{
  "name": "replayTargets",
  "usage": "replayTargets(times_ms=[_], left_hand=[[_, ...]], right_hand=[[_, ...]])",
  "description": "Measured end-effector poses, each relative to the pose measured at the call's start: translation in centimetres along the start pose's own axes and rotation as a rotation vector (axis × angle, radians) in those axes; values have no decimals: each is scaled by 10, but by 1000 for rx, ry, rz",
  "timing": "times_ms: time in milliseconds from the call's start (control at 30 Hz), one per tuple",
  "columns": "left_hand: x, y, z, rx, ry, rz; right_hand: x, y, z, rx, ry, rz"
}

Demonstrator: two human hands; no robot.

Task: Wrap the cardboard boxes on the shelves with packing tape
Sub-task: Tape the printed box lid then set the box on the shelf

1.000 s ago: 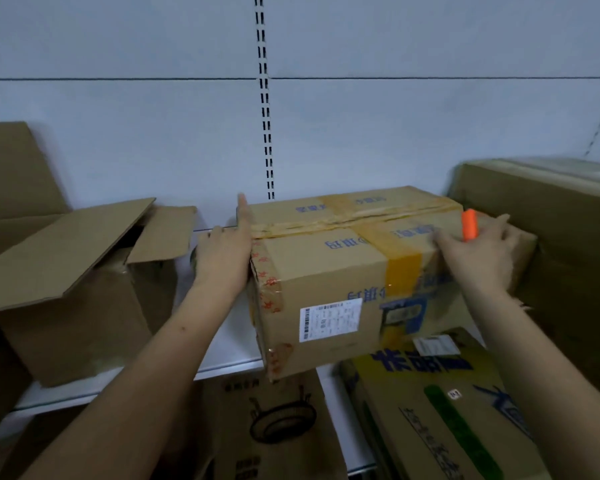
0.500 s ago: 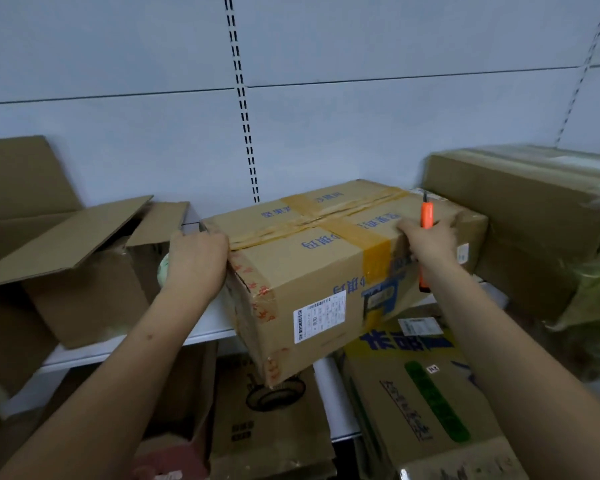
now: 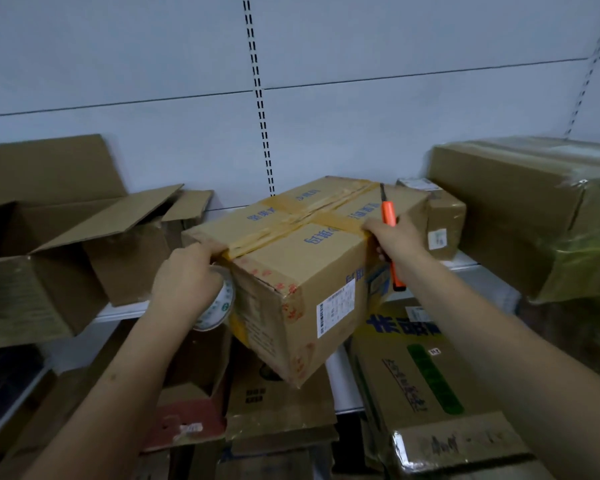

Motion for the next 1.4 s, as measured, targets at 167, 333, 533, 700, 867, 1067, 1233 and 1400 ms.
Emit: replayTargets(times_ms=[167,333,533,700,867,1067,1233,1400], left_hand=[[1,-29,4,-15,45,4],[-5,-48,0,-23,19,91],[6,-45,31,78,-248,146],[31,-60,49,57,-833,131],[56,-76,52,-296,-1126,82],[53,-53,62,-290,-1275,31],[66,-33,78,-287,-1298,57],[92,-32,97,-280,-1430,2]], right_hand=[[22,-37,28,-94,-89,67],[45,-52,16,-199,-234,14],[24,-37,-29,-180,-293,33],[-3,-98,-21,-277,-384,268],[11,-160,16,-589,-487,560],[45,-171,18,-685,-793,530],[41,-147,14,-586,-889,572],[17,-121,14,-556,-837,595]])
Point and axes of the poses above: each hand's wrist, its own y-axis towards the middle knuckle, its own x-axis out of the palm, z = x × y, the point moved 3 cm from there along y, towards the middle knuckle, and after that the axes turned 15 degrees about x, right-handed, at the moved point
